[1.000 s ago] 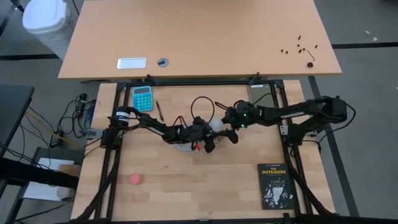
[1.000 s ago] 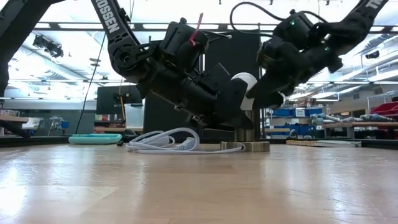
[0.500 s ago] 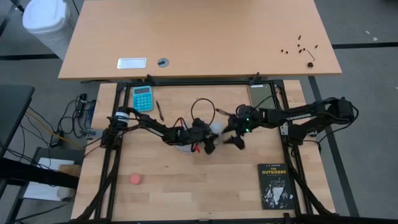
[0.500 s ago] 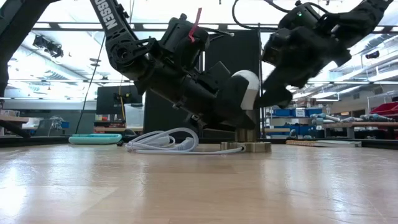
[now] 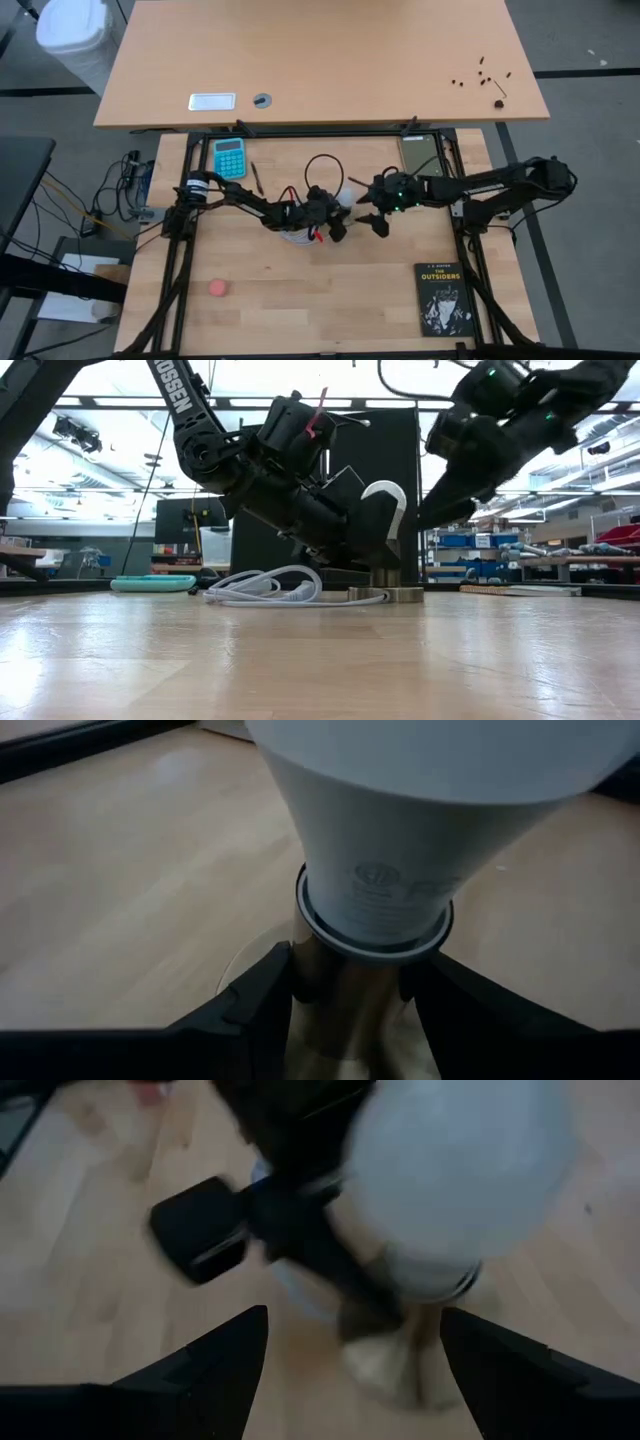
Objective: Screw lightbulb
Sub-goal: Insert the white lightbulb into the desk lamp
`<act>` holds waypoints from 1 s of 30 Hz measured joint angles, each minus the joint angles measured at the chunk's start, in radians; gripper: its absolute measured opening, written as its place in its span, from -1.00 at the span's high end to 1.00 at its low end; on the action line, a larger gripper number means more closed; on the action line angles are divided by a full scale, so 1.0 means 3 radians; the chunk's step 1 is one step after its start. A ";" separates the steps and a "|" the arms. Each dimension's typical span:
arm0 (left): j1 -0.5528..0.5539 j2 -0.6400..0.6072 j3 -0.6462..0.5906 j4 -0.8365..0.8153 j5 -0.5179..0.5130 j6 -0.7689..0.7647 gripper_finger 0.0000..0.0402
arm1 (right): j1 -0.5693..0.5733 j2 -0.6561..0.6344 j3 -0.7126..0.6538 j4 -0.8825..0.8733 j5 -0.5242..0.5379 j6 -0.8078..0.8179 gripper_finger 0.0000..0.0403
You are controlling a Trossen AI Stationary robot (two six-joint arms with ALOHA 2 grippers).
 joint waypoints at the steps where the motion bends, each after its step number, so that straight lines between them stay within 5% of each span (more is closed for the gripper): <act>1: 0.0000 0.0001 0.0000 0.0022 0.0059 0.0025 0.04 | -0.0041 0.0064 0.0000 0.0075 -0.0061 -0.0006 -0.53; 14: -0.0005 -0.0001 0.0004 0.0025 0.0344 0.0121 0.04 | -0.0158 0.0472 0.0000 0.0777 -0.0419 0.0103 -0.53; 23: -0.0018 -0.0011 0.0009 -0.0142 0.0172 -0.0034 0.04 | -0.0022 0.0181 -0.0005 0.0280 -0.0543 0.0173 -0.53; 27: 0.0015 -0.0013 0.0010 -0.0231 -0.0015 -0.0176 0.04 | 0.0047 -0.0105 -0.0001 0.0200 -0.1014 0.0180 -0.53; 30: 0.0009 -0.0009 0.0008 -0.0196 -0.0050 -0.0182 0.04 | 0.0114 -0.0262 0.0000 -0.0019 -0.0782 0.0169 -0.53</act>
